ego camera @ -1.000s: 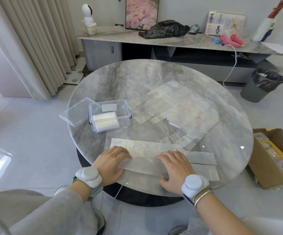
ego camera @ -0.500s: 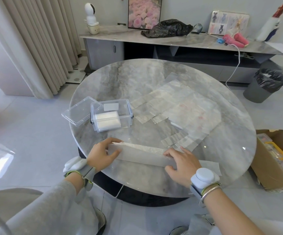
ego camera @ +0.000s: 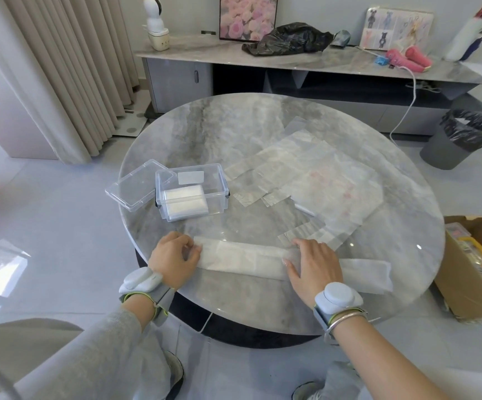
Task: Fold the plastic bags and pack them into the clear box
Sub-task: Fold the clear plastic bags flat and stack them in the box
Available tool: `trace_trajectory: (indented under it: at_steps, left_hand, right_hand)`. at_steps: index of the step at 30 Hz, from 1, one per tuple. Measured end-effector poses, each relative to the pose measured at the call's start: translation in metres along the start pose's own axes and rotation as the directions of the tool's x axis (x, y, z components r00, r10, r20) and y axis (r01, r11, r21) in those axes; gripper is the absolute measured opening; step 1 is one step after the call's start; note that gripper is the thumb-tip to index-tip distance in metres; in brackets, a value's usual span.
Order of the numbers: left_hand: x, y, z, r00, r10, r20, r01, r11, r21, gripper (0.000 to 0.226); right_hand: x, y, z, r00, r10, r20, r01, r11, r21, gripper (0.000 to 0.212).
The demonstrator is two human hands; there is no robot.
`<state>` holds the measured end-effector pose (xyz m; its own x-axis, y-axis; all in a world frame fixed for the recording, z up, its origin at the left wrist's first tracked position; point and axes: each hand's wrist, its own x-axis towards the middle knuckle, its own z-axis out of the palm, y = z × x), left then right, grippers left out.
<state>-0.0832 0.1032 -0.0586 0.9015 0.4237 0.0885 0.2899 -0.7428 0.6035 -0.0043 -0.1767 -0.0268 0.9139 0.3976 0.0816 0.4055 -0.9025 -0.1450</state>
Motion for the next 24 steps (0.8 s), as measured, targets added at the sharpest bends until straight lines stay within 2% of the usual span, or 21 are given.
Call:
trace_trajectory:
  at_steps: [3,8,12,15,17,20,22,24]
  left_hand:
    - [0.001,0.0,0.0,0.999,0.044,-0.015,-0.043,0.997,0.058,0.015]
    - [-0.004,0.002,-0.002,0.979,0.203,0.004,-0.197,0.942,0.271,0.024]
    - [-0.006,0.007,0.0,0.986,0.169,-0.002,-0.16,0.938,0.306,0.043]
    - [-0.006,0.007,0.0,0.964,0.262,-0.047,-0.232,0.913,0.335,0.054]
    - [-0.008,0.012,0.005,0.924,0.382,0.016,-0.366,0.87,0.33,0.054]
    - [-0.019,0.021,0.021,0.8,0.556,0.225,-0.6,0.739,0.308,0.059]
    - [-0.027,0.019,0.031,0.755,0.572,0.32,-0.655,0.688,0.313,0.06]
    - [-0.031,0.014,0.037,0.75,0.549,0.369,-0.657,0.683,0.319,0.062]
  right_hand:
    - [-0.001,-0.002,0.008,0.998,-0.059,-0.036,0.059,0.998,0.002,0.052]
    - [-0.012,-0.016,0.02,0.98,-0.103,0.17,0.113,0.993,-0.047,0.076]
    - [-0.018,-0.017,0.032,0.987,-0.073,0.14,0.087,0.992,-0.096,0.063]
    - [-0.02,-0.022,0.028,0.99,-0.065,0.125,0.077,0.993,-0.092,0.061]
    - [-0.021,-0.027,0.027,0.99,-0.097,0.104,0.105,0.992,-0.076,0.065]
    - [-0.024,-0.034,0.031,0.974,-0.193,0.122,0.202,0.978,-0.061,0.068]
    - [-0.026,-0.036,0.036,0.964,-0.211,0.162,0.222,0.973,-0.055,0.069]
    - [-0.028,-0.036,0.04,0.96,-0.186,0.211,0.2,0.979,-0.047,0.073]
